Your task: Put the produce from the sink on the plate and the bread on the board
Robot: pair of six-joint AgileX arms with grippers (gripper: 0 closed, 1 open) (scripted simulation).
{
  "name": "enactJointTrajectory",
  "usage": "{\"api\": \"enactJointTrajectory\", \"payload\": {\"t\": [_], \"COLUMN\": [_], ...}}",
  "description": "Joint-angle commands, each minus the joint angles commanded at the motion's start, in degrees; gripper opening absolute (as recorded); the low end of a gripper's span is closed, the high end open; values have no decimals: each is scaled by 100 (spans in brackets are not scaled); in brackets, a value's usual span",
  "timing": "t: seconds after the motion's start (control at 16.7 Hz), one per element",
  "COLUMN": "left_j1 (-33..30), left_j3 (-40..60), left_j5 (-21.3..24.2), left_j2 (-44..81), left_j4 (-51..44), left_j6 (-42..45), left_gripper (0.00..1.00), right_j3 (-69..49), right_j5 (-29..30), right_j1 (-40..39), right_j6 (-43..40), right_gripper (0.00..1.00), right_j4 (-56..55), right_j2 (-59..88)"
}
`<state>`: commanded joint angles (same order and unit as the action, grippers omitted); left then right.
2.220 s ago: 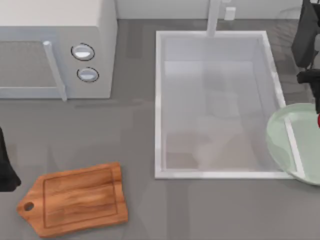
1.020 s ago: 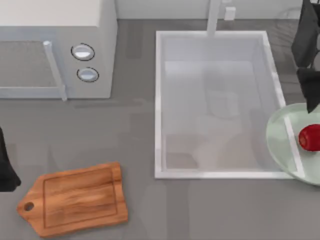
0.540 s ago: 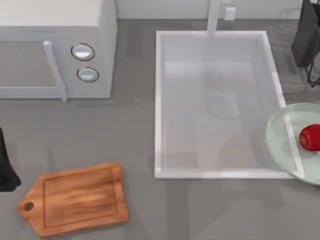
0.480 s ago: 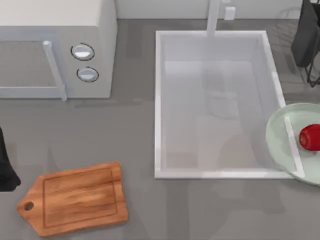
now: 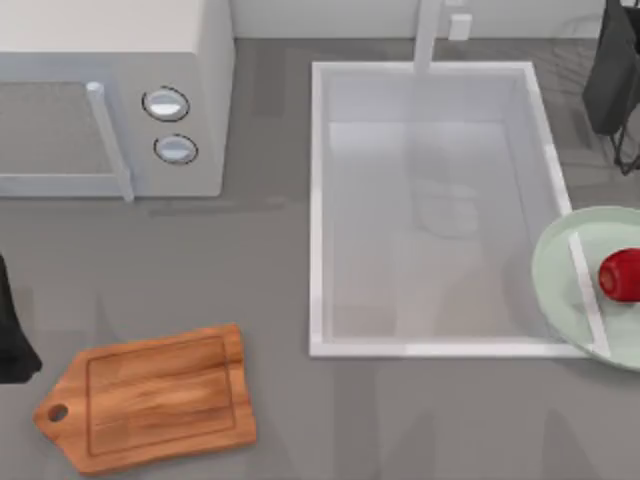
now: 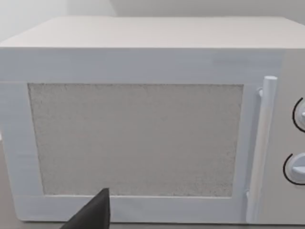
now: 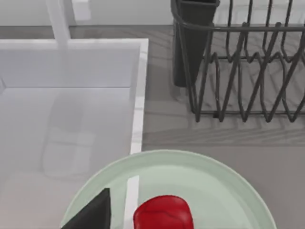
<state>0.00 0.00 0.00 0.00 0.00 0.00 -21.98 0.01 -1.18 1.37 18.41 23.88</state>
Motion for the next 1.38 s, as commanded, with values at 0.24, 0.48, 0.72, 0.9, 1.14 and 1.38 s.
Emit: {"api": "enactJointTrajectory", "payload": {"t": [0.24,0.48,0.72,0.9,1.14,1.38], "left_j1": [0,0,0,9,119,297], "left_j3": [0,0,0,48,721,1941], "left_j5": [0,0,0,-1,-7,1], "left_j2": [0,0,0,57,884,2626], "left_j4": [0,0,0,-37,-541,-1492], "left_j6": [0,0,0,51,783,2222], "left_gripper": [100,100,100,100,100,100], "right_j3": [1501,2175,2198,2198,2198,2198], "right_j5": [-1,-1,-1,-1,-1,-1], "right_j1": [77,116,118,118,118,118], "right_j6": [-90,-136,-137,-137,-137,-137], "right_gripper": [100,100,100,100,100,100], "right_j4": [-1205,-1817,-1840,-1840,-1840,-1840], "right_j2": [-1662,-2363,-2388,-2388,-2388,-2388]}}
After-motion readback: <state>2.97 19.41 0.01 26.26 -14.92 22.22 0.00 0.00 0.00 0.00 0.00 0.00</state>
